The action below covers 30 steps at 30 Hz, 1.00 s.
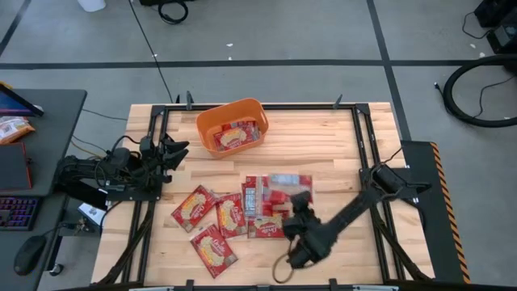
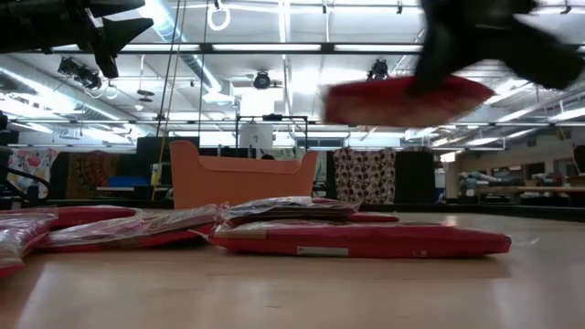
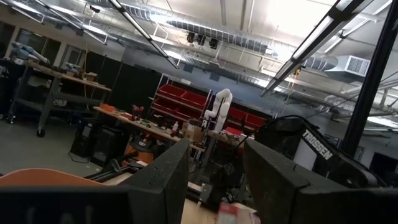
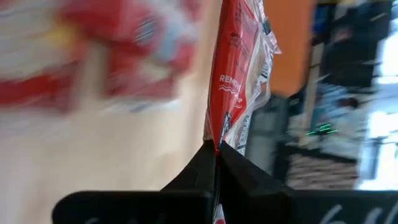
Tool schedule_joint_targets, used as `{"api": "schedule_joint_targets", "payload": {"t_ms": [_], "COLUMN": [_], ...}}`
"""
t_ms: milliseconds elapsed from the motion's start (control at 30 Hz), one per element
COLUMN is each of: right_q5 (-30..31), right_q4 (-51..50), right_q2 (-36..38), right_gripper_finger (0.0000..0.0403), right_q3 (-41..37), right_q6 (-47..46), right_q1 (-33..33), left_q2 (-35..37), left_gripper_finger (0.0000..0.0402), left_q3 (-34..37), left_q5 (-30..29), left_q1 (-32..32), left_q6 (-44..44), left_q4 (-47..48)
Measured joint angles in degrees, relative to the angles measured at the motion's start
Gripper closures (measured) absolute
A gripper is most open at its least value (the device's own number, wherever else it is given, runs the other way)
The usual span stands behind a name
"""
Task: Sort popcorn bags into baskets
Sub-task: Put the red popcorn bag into the orange bin
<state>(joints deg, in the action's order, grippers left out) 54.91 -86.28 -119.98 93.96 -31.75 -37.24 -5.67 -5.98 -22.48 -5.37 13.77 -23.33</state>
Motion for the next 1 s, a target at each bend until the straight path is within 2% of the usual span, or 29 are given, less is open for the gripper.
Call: {"api": "schedule_joint_targets", "payload": {"t_ms": [67,233,433,667,867,1000], "right_q5": [3.7,8.1,9.9,6.4,-2.2,-5.3], "right_q4": [0.6,5.4,20.5,40.7,52.5,61.3], "right_q2": [0.0,0.0,0.1,0.1,0.1,0.1], "right_gripper_finger": [0.0389,0.0389,0.0389,0.0393,0.0393,0.0393], "right_q3": [1.3,1.8,1.5,1.5,1.5,1.5], "right_q6": [4.8,17.2,37.7,60.0,71.8,80.9], "right_q1": [2.1,8.2,15.9,23.3,30.3,34.6], "left_q2": [0.0,0.0,0.0,0.0,0.0,0.0], "left_gripper_finger": [0.0246,0.0246,0.0246,0.0246,0.0246,0.0246], "left_q3": [0.0,0.0,0.0,0.0,0.0,0.0], "left_q5": [0.0,0.0,0.0,0.0,0.0,0.0], "left_q1": [0.0,0.0,0.0,0.0,0.0,0.0], "left_q6": [0.0,0.0,0.0,0.0,0.0,0.6], "left_q4": [0.0,0.0,0.2,0.5,0.5,0.5]}}
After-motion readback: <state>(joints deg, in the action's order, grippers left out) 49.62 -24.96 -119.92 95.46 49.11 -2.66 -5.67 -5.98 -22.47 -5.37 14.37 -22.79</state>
